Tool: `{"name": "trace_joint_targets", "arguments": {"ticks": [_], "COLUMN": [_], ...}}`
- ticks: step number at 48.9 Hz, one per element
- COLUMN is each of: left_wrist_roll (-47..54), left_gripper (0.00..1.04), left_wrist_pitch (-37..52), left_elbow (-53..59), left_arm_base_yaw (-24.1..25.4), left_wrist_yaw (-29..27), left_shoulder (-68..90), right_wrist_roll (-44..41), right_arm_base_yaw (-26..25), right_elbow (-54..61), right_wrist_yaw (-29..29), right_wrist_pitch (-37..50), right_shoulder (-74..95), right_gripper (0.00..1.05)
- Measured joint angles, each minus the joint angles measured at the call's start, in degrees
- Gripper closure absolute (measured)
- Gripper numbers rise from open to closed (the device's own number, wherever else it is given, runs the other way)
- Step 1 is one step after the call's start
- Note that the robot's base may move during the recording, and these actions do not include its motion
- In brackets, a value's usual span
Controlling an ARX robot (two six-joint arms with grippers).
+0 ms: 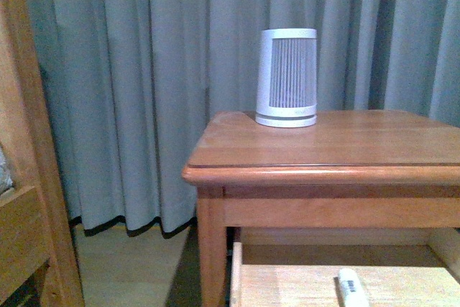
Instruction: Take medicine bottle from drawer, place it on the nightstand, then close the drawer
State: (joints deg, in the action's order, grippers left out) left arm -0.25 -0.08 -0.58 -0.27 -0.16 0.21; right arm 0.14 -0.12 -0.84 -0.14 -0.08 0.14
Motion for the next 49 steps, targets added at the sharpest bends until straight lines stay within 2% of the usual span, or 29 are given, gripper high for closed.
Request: {"name": "trace_joint_targets", "arguments": {"ticks": [5, 9, 14, 16, 23, 33, 39, 49], "left_wrist_roll": [0.02, 0.02, 0.02, 0.02, 0.02, 0.02, 0.02, 0.02], "left_gripper": [0.07, 0.07, 0.07, 0.07, 0.07, 0.07, 0.07, 0.07], "left_wrist_pitch": [-0.02, -0.02, -0.02, -0.02, -0.02, -0.02, -0.02, -0.02], "left_elbow": [0.02, 0.02, 0.02, 0.02, 0.02, 0.02, 0.02, 0.02], "left_arm_base_yaw": [0.02, 0.02, 0.02, 0.02, 0.02, 0.02, 0.02, 0.02], "left_wrist_yaw": [-0.20, 0.00, 0.00, 0.00, 0.02, 0.00, 0.02, 0.00], "left_shoulder": [-0.02, -0.04, -0.09, -0.09, -0.09, -0.09, -0.09, -0.09], "right_wrist_roll": [0.02, 0.44, 0.72, 1.16, 2.86, 5.38, 5.60, 4.57], "right_arm_base_yaw": [0.04, 3.41, 3.02, 2.19, 1.60, 0.83, 1.05, 2.40], "right_elbow": [0.02, 0.07, -0.04, -0.63, -8.04, -22.67, -28.46, -35.19], "right_wrist_yaw": [-0.33, 12.44, 21.18, 21.29, 18.25, 13.51, 12.59, 13.92], "right_wrist_pitch": [0.02, 5.25, 13.44, 18.47, 27.63, 25.35, 22.95, 24.98], "right_shoulder": [0.04, 2.60, 11.47, 18.62, 39.80, 71.54, 82.18, 94.29], "right_gripper": [0.07, 0.07, 0.07, 0.07, 0.07, 0.07, 0.07, 0.07]}}
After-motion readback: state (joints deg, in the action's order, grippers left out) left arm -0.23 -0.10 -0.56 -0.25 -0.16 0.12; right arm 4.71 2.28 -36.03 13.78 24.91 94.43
